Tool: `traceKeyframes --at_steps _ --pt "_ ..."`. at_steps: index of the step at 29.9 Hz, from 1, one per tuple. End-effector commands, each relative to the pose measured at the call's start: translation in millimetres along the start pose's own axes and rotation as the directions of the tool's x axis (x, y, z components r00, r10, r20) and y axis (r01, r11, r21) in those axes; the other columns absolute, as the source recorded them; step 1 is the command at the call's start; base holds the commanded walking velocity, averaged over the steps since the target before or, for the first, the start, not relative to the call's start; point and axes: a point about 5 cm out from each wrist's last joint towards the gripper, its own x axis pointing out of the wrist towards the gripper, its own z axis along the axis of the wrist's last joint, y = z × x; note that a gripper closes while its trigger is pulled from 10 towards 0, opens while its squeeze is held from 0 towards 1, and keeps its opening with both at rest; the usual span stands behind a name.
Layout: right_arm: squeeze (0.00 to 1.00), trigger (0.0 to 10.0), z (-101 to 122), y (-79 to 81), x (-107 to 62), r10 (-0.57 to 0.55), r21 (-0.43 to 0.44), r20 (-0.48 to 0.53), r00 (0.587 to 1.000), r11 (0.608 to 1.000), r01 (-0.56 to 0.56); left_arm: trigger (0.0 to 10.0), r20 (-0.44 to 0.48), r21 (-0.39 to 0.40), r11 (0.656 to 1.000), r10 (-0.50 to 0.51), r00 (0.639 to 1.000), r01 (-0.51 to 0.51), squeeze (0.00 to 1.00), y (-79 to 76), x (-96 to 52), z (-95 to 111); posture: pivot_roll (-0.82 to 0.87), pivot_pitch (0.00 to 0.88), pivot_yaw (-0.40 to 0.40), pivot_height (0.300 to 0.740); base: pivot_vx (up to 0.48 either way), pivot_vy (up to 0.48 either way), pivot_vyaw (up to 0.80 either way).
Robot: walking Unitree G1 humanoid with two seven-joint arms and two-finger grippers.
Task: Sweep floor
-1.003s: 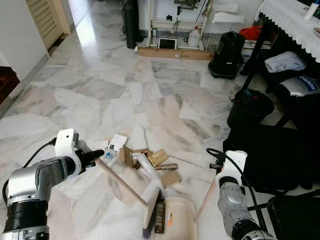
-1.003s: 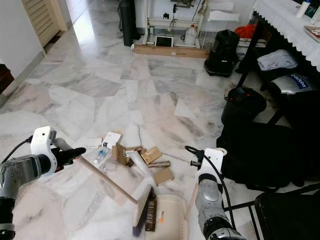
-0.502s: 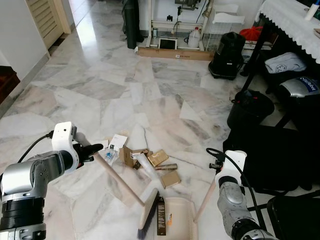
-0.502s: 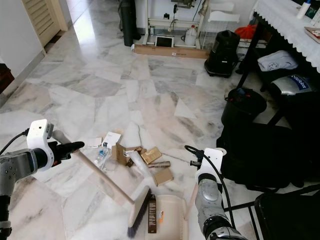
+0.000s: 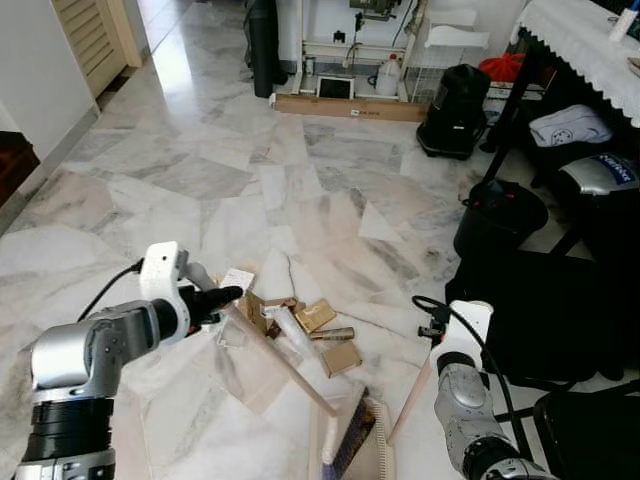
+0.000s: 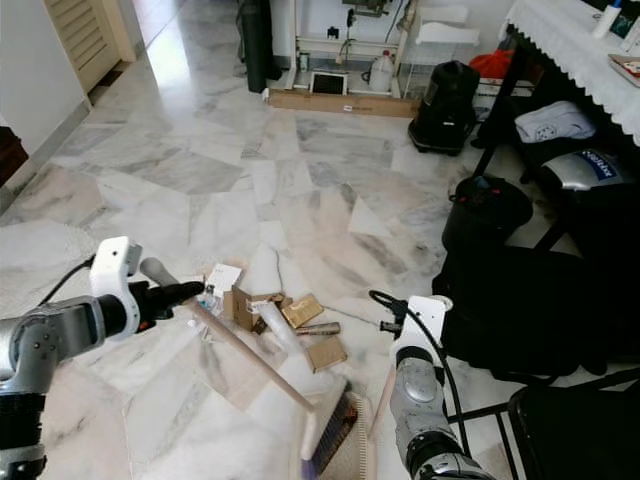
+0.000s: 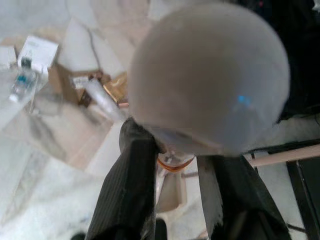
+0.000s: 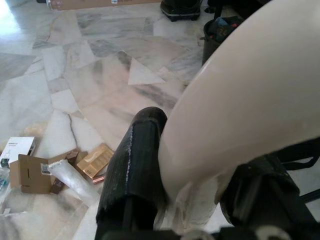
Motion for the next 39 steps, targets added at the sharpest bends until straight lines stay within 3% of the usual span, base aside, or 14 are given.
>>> traceKeyframes --at_steps 1,2,4,7,8,9,11,18,19,24,33,39 --pt "0.00 10.0 -13 0.6 -4.3 0.004 0.008 -0.069 0.998 1.000 -0.004 10.0 0.102 0.064 0.998 0.016 0.995 -0.022 0.00 -2.1 -6.0 19 0.06 0.045 -0.052 0.740 0.000 0.000 0.00" --pt "0.00 10.0 -13 0.3 -4.4 0.004 0.008 -0.069 0.998 1.000 -0.004 10.0 0.149 0.072 0.997 0.027 0.989 -0.039 0.00 -1.3 -7.3 26 0.06 0.045 -0.052 0.740 0.000 0.000 0.00" --pt "0.00 10.0 -12 0.0 -4.5 0.007 0.013 -0.065 0.998 1.000 -0.006 10.0 0.337 0.080 0.993 0.050 0.940 -0.082 0.00 -0.6 -15.9 51 0.05 0.045 -0.053 0.740 0.000 0.000 0.00" --pt "0.00 10.0 -12 0.5 -4.6 0.011 0.018 -0.062 0.998 1.000 -0.010 10.0 0.396 0.102 0.991 0.038 0.918 -0.086 0.00 -3.9 -19.4 58 0.05 0.045 -0.053 0.740 0.000 0.000 0.00" --pt "0.00 10.0 -12 1.6 -4.6 0.018 0.029 -0.059 0.998 0.999 -0.016 10.0 0.441 0.186 0.977 0.013 0.897 -0.106 0.00 -10.1 -21.5 62 0.06 0.044 -0.055 0.740 0.000 0.000 0.00" --pt "0.00 10.0 -12 1.6 -4.6 0.018 0.029 -0.059 0.998 0.999 -0.016 10.0 0.441 0.186 0.977 0.013 0.897 -0.106 0.00 -10.1 -21.5 62 0.06 0.044 -0.055 0.740 0.000 0.000 0.00" --pt "0.00 10.0 -8 3.6 -4.2 0.028 0.037 -0.029 0.999 0.999 -0.027 10.0 0.527 0.187 0.976 -0.002 0.850 -0.114 0.00 -17.0 -22.3 61 0.05 0.044 -0.056 0.740 0.000 0.000 0.00" --pt "0.00 10.0 1 4.9 -2.9 0.053 0.073 0.039 0.998 0.996 -0.056 10.0 0.614 0.142 0.951 0.132 0.778 -0.274 0.00 -6.4 -19.8 50 0.05 0.038 -0.059 0.740 0.000 0.000 0.00" --pt "0.00 10.0 3 5.5 -3.1 0.065 0.078 0.057 0.996 0.995 -0.069 10.0 0.624 0.181 0.922 0.161 0.765 -0.342 0.00 -2.9 -17.6 43 0.05 0.038 -0.059 0.740 0.000 0.000 0.00" --pt "0.00 10.0 10 5.0 -3.5 0.074 0.099 0.117 0.990 0.991 -0.086 10.0 0.652 0.125 0.912 0.220 0.725 -0.390 0.00 1.9 -15.7 28 0.03 0.031 -0.062 0.740 0.000 0.000 0.00" --pt "0.00 10.0 25 4.1 -3.3 0.080 0.122 0.215 0.973 0.987 -0.108 10.0 0.670 0.121 0.878 0.273 0.690 -0.464 0.00 7.8 -10.9 8 0.02 0.003 -0.066 0.740 0.000 0.000 0.00" --pt "0.00 10.0 39 1.1 -1.4 0.067 0.142 0.283 0.957 0.984 -0.111 10.0 0.663 0.129 0.875 0.274 0.696 -0.467 0.00 8.4 -2.5 -6 0.01 0.000 -0.068 0.740 0.000 0.000 0.00"
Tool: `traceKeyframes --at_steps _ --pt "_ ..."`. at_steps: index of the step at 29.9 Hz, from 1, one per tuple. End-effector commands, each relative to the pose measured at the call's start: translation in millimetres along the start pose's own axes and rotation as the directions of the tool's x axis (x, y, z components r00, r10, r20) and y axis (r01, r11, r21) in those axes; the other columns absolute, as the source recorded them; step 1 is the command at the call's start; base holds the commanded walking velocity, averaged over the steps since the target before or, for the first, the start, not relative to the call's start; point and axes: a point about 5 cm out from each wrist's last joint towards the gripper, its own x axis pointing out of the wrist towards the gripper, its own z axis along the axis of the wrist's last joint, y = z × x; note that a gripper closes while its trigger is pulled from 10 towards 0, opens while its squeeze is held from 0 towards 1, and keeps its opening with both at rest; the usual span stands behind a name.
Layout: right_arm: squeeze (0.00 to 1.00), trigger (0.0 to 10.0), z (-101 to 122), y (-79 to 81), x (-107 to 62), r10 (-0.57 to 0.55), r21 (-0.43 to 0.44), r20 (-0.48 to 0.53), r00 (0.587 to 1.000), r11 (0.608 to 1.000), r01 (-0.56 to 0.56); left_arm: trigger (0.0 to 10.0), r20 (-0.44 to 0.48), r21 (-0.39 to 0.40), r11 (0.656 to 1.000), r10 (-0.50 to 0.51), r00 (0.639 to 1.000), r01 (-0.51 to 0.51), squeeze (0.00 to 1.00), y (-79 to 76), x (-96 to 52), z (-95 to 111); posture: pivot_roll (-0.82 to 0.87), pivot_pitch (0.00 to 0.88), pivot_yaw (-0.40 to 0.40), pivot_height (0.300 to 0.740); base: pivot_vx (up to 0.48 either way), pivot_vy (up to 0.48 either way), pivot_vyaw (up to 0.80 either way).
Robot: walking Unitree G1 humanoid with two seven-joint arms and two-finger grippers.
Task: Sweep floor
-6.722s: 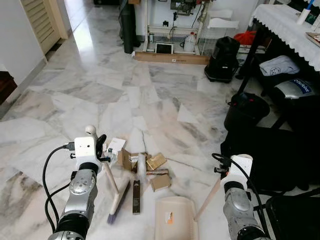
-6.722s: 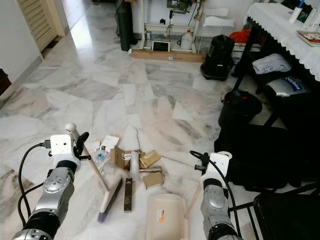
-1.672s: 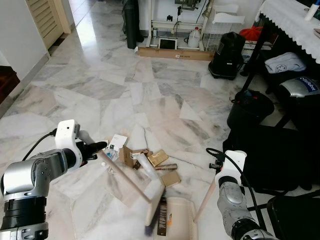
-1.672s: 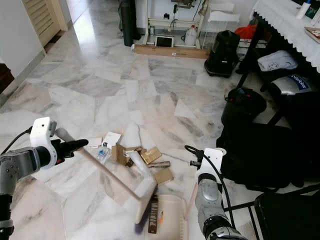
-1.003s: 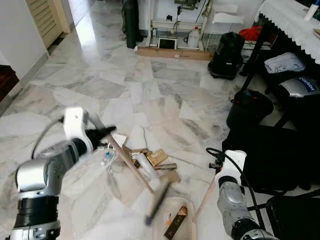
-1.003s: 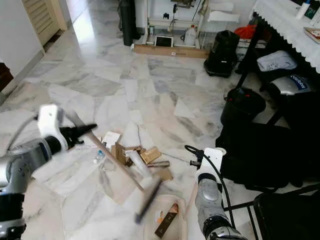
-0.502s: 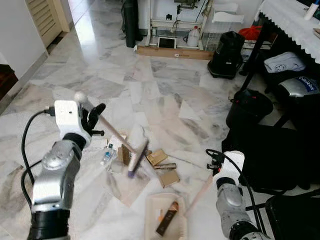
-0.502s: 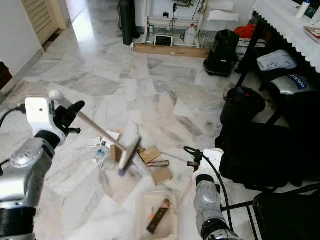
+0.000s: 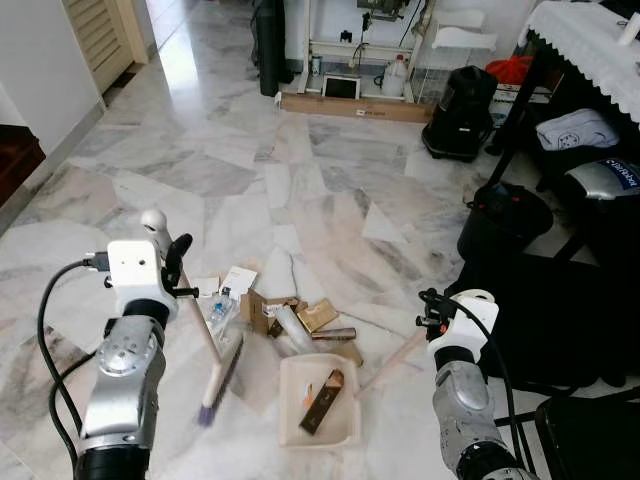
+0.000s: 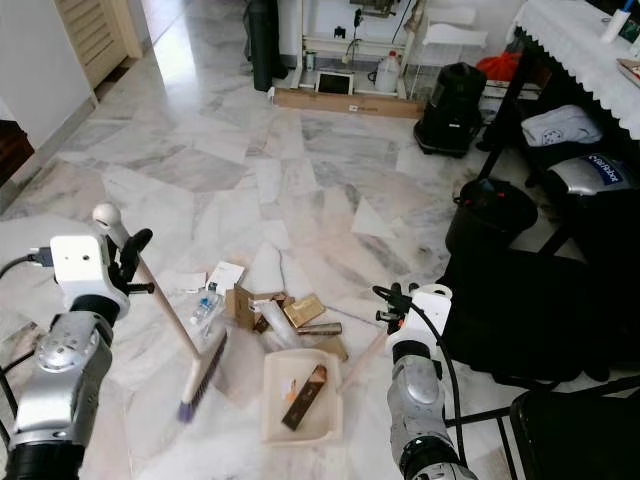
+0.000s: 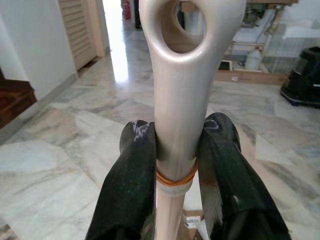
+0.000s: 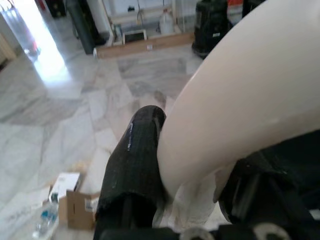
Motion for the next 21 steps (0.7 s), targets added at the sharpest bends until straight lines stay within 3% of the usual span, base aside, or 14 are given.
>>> traceKeyframes --at_steps 1,11,21 --pt "0.00 10.0 19 -2.9 6.2 -0.013 0.019 0.097 0.995 1.000 0.011 10.0 0.046 0.014 1.000 -0.002 0.999 0.002 0.00 -2.6 2.0 3 0.01 0.000 -0.068 0.740 0.000 0.000 0.00" --pt "0.00 10.0 34 -1.5 14.2 -0.012 0.024 0.150 0.989 1.000 0.009 10.0 0.053 0.007 0.999 0.045 0.998 -0.046 0.00 -7.1 9.1 -5 0.01 0.000 -0.072 0.740 0.000 0.000 0.00" --pt "0.00 10.0 34 2.0 9.8 0.003 0.032 0.152 0.988 0.999 -0.008 10.0 0.059 -0.031 0.998 0.058 0.997 -0.056 0.00 -12.1 9.5 -10 0.00 0.000 -0.075 0.740 0.000 0.000 0.68"
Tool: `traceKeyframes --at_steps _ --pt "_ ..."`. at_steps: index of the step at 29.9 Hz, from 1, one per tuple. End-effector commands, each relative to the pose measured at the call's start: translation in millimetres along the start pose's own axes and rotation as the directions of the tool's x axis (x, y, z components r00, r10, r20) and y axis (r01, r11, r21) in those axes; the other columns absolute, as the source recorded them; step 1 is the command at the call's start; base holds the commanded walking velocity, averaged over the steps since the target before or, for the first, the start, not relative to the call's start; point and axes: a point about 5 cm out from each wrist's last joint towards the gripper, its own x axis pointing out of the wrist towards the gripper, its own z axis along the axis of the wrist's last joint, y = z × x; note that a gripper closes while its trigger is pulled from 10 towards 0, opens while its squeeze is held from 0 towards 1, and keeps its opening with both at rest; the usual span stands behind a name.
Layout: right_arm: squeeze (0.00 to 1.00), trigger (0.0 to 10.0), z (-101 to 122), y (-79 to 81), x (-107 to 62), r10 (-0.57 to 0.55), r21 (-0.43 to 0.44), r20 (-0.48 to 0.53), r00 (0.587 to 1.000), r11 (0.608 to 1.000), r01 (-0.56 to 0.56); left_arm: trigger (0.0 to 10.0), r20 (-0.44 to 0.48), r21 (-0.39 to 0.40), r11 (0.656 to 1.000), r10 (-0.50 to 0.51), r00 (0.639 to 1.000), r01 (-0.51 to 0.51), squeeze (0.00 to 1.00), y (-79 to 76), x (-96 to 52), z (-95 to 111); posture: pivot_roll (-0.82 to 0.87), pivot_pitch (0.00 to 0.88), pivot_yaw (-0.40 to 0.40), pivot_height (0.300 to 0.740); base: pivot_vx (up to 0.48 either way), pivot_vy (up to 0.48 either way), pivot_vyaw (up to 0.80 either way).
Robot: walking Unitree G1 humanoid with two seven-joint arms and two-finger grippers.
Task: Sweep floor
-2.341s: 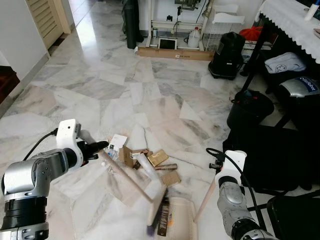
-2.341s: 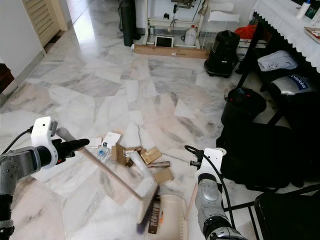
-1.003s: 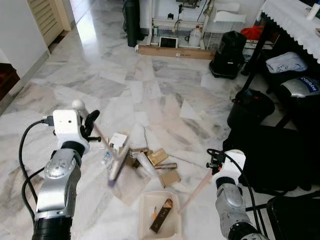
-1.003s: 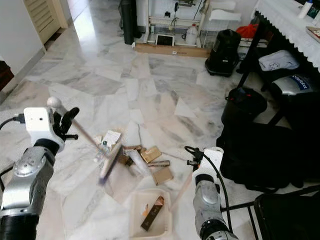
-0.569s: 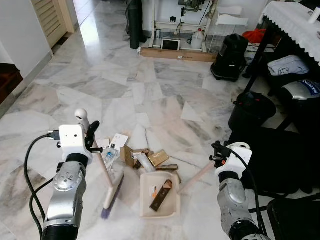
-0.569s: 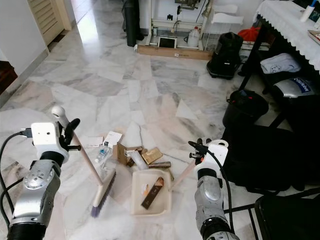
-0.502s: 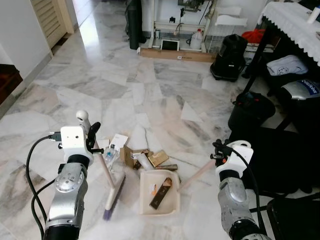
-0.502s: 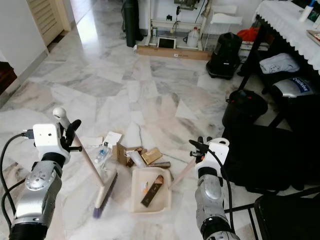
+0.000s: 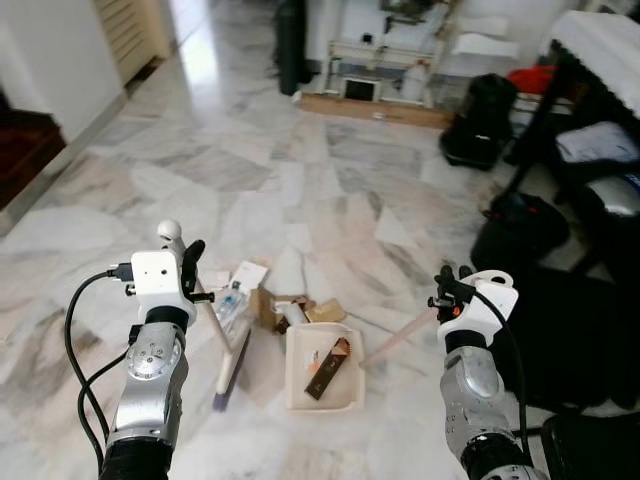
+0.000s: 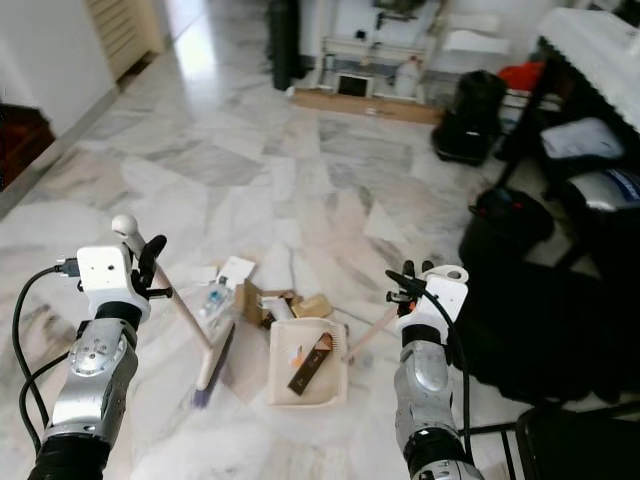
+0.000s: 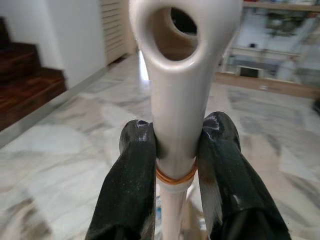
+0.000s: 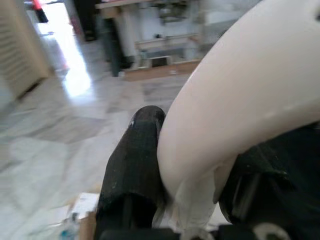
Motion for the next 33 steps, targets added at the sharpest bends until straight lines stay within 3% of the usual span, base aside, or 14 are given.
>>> traceKeyframes --at_steps 1,3,10,14,23,33 --pt "0.00 10.0 11 -4.4 3.7 -0.011 0.008 0.049 0.999 1.000 0.010 10.0 0.049 -0.025 1.000 0.013 0.999 -0.012 0.00 -1.8 3.2 8 -0.01 0.000 -0.075 0.740 0.000 0.000 0.77" --pt "0.00 10.0 12 -5.2 3.8 -0.012 0.008 0.052 0.999 1.000 0.012 10.0 0.051 -0.051 0.998 0.028 0.998 -0.025 0.00 -0.5 4.5 9 -0.01 0.000 -0.074 0.740 0.000 0.000 0.79" --pt "0.00 10.0 18 -10.1 4.8 -0.031 0.010 0.076 0.997 0.999 0.030 10.0 0.054 -0.010 1.000 0.021 0.998 -0.020 0.00 2.3 5.1 6 -0.03 0.000 -0.064 0.740 0.000 0.000 0.79" --pt "0.00 10.0 23 -13.6 6.2 -0.028 -0.003 0.091 0.995 1.000 0.028 10.0 0.057 0.030 0.999 -0.013 0.998 0.011 0.00 -2.8 6.6 5 -0.04 0.000 -0.056 0.740 0.000 0.000 0.74" --pt "0.00 10.0 29 -24.6 7.4 -0.074 -0.006 0.112 0.991 0.997 0.075 10.0 0.047 0.039 0.997 -0.066 0.997 0.065 0.00 -18.4 13.6 4 -0.07 0.000 -0.012 0.740 0.000 0.000 0.68" --pt "0.00 10.0 23 -19.1 1.7 -0.098 0.014 0.100 0.990 0.995 0.097 10.0 0.033 0.060 0.993 -0.101 0.994 0.098 0.00 -18.3 18.4 3 -0.09 0.000 0.048 0.740 0.000 0.000 0.61"
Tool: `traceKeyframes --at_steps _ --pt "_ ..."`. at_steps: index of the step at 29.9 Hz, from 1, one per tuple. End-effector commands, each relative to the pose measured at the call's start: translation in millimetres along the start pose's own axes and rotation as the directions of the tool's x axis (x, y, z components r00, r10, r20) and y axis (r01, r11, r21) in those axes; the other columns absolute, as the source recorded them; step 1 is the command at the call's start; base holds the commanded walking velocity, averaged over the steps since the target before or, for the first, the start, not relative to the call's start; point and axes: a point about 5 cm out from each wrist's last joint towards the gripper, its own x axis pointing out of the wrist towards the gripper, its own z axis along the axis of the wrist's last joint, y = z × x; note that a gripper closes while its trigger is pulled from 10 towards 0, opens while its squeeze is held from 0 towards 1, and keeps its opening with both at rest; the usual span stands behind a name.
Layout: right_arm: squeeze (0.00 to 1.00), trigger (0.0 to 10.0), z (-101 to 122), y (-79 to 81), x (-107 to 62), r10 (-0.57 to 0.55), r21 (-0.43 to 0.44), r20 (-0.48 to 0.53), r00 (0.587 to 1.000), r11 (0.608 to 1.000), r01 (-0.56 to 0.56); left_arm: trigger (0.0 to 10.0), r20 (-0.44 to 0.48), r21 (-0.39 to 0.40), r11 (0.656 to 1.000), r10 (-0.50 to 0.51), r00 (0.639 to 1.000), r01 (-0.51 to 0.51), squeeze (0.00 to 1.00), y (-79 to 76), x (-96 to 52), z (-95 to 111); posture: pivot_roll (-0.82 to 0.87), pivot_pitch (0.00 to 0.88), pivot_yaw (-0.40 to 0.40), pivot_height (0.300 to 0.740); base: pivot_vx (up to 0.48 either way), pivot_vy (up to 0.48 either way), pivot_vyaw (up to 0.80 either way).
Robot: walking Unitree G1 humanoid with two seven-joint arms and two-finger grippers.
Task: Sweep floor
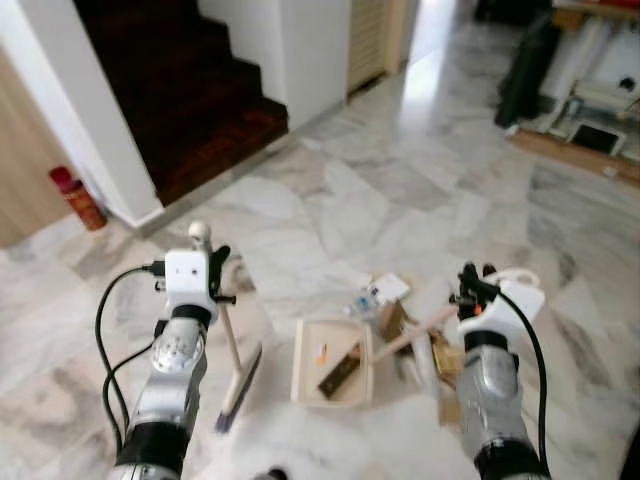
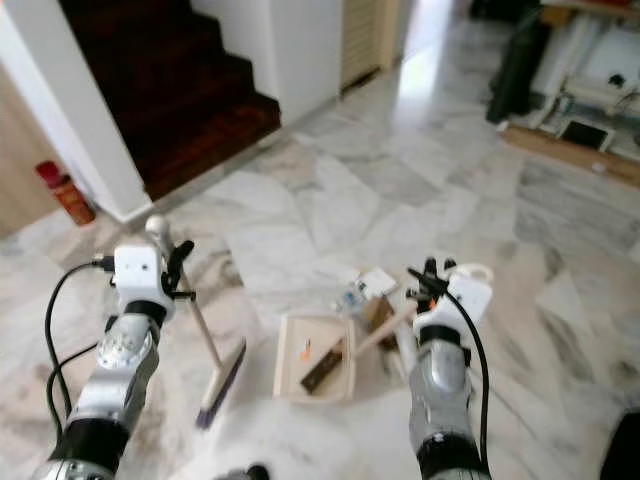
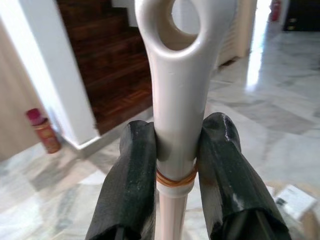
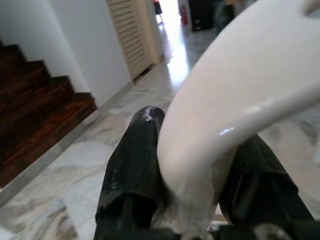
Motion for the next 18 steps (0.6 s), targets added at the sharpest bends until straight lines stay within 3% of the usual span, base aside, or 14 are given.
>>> traceKeyframes --at_steps 1,10,18 --pt "0.00 10.0 10 7.4 2.4 0.007 0.018 0.052 0.999 1.000 -0.008 10.0 0.035 0.003 1.000 0.012 0.999 -0.013 0.00 7.2 5.0 7 -0.09 0.000 0.044 0.740 0.000 0.000 0.58" --pt "0.00 10.0 7 18.1 1.6 0.052 0.016 0.028 0.998 0.998 -0.052 10.0 0.032 0.004 0.999 0.054 0.998 -0.054 0.00 14.4 4.0 5 -0.07 0.000 0.020 0.740 0.000 0.000 0.60" --pt "0.00 10.0 6 17.3 1.7 0.052 0.016 0.018 0.998 0.998 -0.052 10.0 0.026 0.004 0.997 0.073 0.997 -0.073 0.00 18.8 2.2 2 -0.04 0.000 0.006 0.740 0.000 0.000 0.73"
